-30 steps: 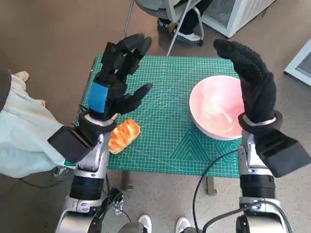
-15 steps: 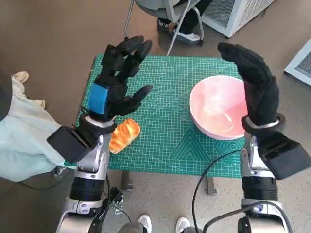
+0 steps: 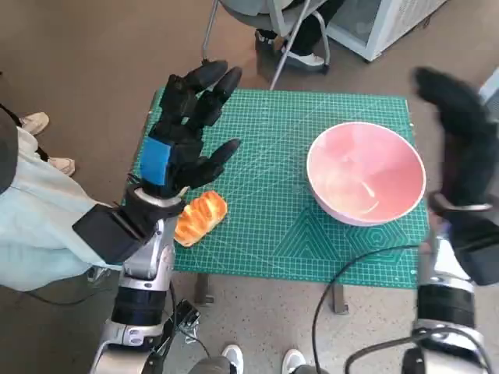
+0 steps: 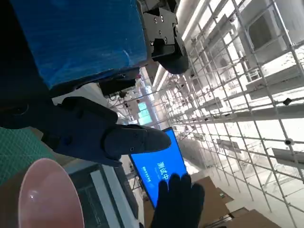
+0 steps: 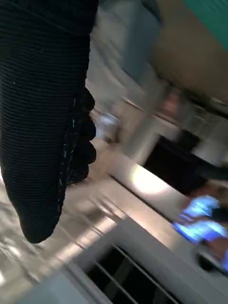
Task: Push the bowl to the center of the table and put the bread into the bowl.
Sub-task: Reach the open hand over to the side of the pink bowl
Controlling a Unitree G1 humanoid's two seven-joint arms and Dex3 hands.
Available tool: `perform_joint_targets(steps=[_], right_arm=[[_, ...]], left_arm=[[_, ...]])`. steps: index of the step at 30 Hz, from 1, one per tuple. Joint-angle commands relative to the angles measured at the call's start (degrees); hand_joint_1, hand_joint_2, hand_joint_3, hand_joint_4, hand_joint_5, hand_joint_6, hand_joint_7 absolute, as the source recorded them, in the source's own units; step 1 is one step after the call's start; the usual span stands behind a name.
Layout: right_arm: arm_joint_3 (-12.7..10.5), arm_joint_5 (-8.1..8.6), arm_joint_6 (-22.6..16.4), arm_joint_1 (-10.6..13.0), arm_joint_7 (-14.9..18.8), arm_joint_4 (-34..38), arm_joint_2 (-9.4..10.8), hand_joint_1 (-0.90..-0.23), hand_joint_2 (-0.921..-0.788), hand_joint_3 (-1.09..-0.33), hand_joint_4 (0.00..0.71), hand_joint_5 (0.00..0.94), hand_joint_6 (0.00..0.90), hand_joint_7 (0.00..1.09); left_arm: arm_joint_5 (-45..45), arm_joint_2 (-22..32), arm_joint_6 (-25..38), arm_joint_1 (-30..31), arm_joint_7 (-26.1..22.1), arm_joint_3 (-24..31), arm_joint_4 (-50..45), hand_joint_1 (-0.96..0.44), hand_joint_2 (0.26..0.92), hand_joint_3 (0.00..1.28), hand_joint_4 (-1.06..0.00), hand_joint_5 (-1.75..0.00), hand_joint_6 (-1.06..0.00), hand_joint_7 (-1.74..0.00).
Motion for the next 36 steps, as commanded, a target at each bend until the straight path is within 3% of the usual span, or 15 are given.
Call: perform_joint_targets(steps=[1, 6, 12, 19, 24, 29, 36], right_arm=[[-2.2, -2.18, -1.3, 1.1, -4.9, 8.6, -2.5, -0.566, -0.921, -0.86, 0.25, 0.0, -0.001, 0.7], [-2.6, -5.33, -1.9, 0.7, -11.7, 16.8, -4.2, -0.529, -0.921, -0.905, 0.251, 0.001, -0.001, 0.7], [-2.0, -6.46, 1.7, 0.1, -17.5, 24.7, -3.9, -0.539, -0.921, -0.924, 0.255, 0.004, -0.001, 0.68], [-2.5, -4.6, 9.2, -0.6, -17.7, 29.6, -1.2, -0.549, -0.921, -0.92, 0.256, 0.002, 0.048, 0.59], [-4.4, -1.89, 14.4, -1.5, -16.1, 31.2, 1.3, -0.531, -0.921, -0.887, 0.275, 0.007, 0.113, 0.52], [-5.5, -0.25, 17.9, -2.5, -14.5, 31.9, 3.3, -0.534, -0.921, -0.866, 0.281, 0.003, 0.159, 0.47], [-6.0, 0.05, 21.4, -4.6, -14.0, 32.4, 5.8, -0.545, -0.921, -0.855, 0.272, 0.0, 0.16, 0.46]], left_arm=[[-1.1, -0.1, -0.8, 0.4, -0.6, 0.8, 0.5, -0.44, 0.921, 0.28, -0.31, -0.08, -0.04, -0.81], [-0.9, -0.3, -1.0, 0.3, -0.6, 1.1, 1.0, -0.44, 0.921, 0.28, -0.31, -0.08, -0.05, -0.8], [-0.4, -0.6, -0.8, 0.3, -0.2, 1.0, 0.7, -0.43, 0.921, 0.28, -0.31, -0.07, -0.06, -0.78], [-0.3, -0.4, -0.6, 0.6, -0.1, 1.3, 0.4, -0.43, 0.921, 0.28, -0.32, -0.07, -0.06, -0.78], [-0.2, 0.1, -0.5, 0.9, 0.0, 1.6, 0.1, -0.43, 0.921, 0.28, -0.32, -0.07, -0.06, -0.77], [-0.3, 0.6, -0.4, 1.5, -0.2, 2.0, -0.4, -0.43, 0.921, 0.27, -0.32, -0.07, -0.07, -0.76], [-0.5, 1.4, 0.0, 2.2, -0.4, 2.5, -0.9, -0.44, 0.921, 0.26, -0.33, -0.06, -0.1, -0.7]])
